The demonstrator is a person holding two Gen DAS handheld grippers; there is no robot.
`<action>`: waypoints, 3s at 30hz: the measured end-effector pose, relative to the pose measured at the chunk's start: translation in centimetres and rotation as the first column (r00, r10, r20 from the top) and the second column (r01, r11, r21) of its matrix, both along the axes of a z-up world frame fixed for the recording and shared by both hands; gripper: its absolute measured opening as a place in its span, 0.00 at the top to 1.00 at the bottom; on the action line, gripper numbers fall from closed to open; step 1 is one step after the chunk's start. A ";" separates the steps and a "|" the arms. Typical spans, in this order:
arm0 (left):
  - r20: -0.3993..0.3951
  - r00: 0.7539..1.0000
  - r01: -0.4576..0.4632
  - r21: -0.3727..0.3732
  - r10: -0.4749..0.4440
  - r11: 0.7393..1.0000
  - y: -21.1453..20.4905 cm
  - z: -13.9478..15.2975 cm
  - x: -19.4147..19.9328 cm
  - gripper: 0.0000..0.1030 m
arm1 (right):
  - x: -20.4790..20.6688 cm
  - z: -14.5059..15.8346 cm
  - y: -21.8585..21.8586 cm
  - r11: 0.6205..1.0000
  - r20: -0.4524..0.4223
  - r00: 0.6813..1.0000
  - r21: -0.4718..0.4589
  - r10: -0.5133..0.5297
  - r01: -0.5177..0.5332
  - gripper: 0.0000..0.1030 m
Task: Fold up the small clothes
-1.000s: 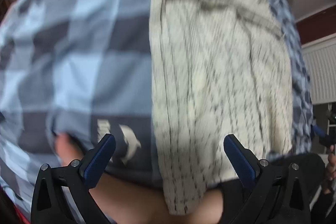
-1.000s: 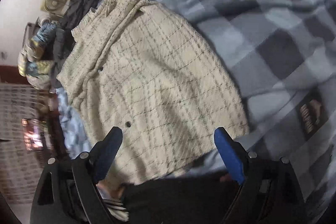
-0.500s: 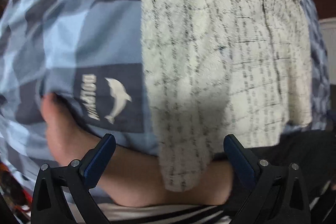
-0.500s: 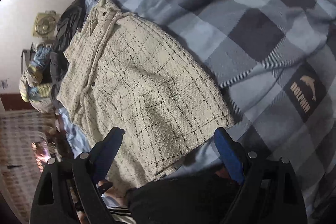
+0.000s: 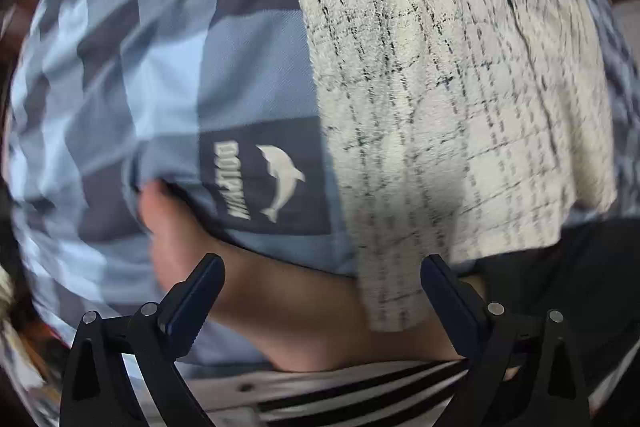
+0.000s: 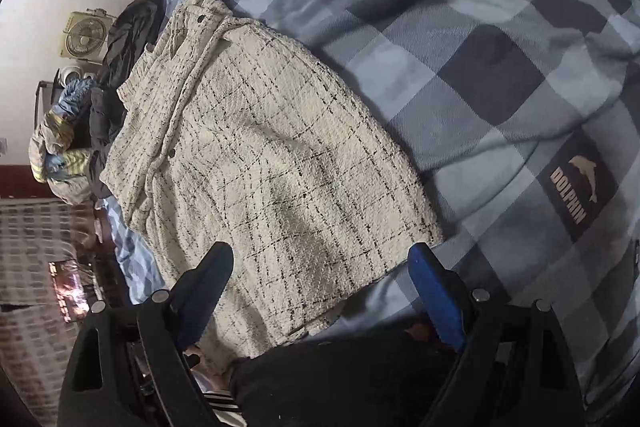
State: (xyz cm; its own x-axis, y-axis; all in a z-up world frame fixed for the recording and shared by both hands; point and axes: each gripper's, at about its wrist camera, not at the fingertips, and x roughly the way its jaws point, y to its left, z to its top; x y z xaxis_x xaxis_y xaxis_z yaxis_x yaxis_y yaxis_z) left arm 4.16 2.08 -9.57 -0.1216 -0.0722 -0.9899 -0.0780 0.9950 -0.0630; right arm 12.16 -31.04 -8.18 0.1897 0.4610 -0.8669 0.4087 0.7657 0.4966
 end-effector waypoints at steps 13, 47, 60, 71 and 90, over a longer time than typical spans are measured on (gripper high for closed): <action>-0.085 0.996 -0.019 -0.053 0.015 0.998 -0.5 -5.7 0.8 0.20 | 0.4 0.3 0.6 0.999 0.007 1.000 -0.019 0.028 -0.028 0.16; 0.327 0.912 -0.129 -0.349 0.249 0.928 5.5 4.6 -3.7 0.94 | 2.5 -2.2 2.1 0.967 -0.134 0.958 0.063 0.252 -0.246 0.16; 0.249 0.930 -0.151 -0.408 0.269 0.900 5.9 2.9 -2.9 0.95 | 3.8 -11.4 1.3 0.887 -0.355 0.819 0.078 0.451 -0.455 0.36; 0.285 0.905 -0.158 -0.463 0.315 0.872 6.5 3.5 -2.8 0.95 | 4.3 -10.9 3.2 0.863 -0.232 0.832 0.091 0.503 -0.496 0.96; 0.506 0.639 -0.069 -0.712 0.580 0.698 10.0 15.4 -5.5 0.95 | -2.0 10.3 2.0 0.773 0.505 0.835 0.611 -0.218 -0.168 0.97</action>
State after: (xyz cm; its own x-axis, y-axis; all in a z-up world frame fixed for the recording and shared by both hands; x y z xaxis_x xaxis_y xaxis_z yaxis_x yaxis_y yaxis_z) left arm -1.31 12.07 5.78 0.6859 -0.5366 -0.4915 -0.0705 0.6232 -0.7789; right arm 10.17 -29.01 2.13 0.5351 0.8313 -0.1504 -0.0478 0.2076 0.9770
